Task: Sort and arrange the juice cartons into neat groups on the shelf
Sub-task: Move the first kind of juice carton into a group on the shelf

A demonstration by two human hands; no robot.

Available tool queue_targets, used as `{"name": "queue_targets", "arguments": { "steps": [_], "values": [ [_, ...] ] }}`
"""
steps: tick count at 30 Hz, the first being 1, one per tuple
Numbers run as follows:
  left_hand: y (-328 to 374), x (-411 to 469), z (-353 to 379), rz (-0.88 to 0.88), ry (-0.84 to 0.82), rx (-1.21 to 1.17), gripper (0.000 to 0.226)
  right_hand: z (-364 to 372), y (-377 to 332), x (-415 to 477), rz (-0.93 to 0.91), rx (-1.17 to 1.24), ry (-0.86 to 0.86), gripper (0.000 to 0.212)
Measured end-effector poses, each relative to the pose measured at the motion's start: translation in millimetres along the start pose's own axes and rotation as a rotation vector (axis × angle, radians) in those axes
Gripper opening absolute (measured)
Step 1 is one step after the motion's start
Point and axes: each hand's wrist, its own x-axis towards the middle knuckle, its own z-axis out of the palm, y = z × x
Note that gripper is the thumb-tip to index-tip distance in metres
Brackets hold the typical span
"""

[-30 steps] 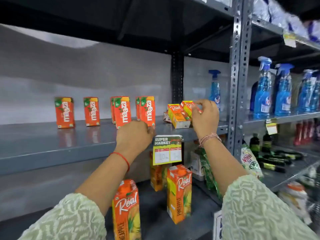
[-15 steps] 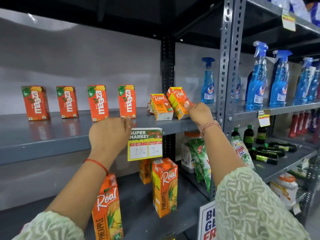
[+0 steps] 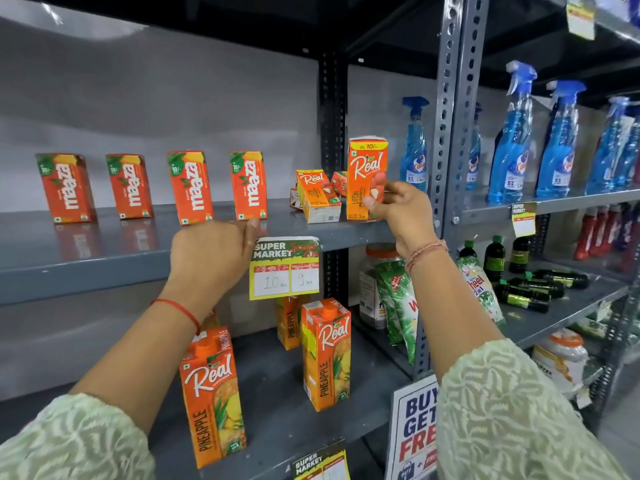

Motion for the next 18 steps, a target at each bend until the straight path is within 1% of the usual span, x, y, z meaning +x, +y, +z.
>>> {"name": "queue_targets", "arguments": {
  "steps": [3, 5, 6, 9, 11, 13, 18],
  "values": [
    [-20.0, -7.7, -6.7, 0.04, 0.015, 0.055, 0.055, 16.4, -19.7, -13.6, -0.05, 0.018, -0.032, 0.038],
    [-45.8, -20.4, -13.5, 0.071, 0.04, 0.033, 0.055, 33.2, -35.4, -24.4, -0.06, 0.029, -0.063, 0.036],
    [-60.1, -28.0, -16.7, 0.094, 0.026, 0.012, 0.056, 43.3, -42.6, -29.8, -0.069, 0.023, -0.07, 0.034],
    [-110.2, -48.9, -22.2, 0.065, 0.121, 0.054, 0.053, 77.2, -61.0, -46.3, -0.105, 0.016, -0.09, 0.023],
    [-150.2, -63.7, -30.3, -0.003, 0.126, 0.074, 0.053, 108.2, -71.9, -61.1, -0.113, 0.023, -0.163, 0.019],
    [-191.7, -81.3, -40.3, -0.057, 0.132, 0.096, 0.054, 144.2, -80.1, -76.5, -0.082, 0.053, -0.253, 0.017],
    [-290.9, -124.4, -67.6, -0.088, 0.18, 0.227, 0.048, 254.5, -95.2, -121.1, 0.043, 0.161, -0.485, 0.024]
  ]
}}
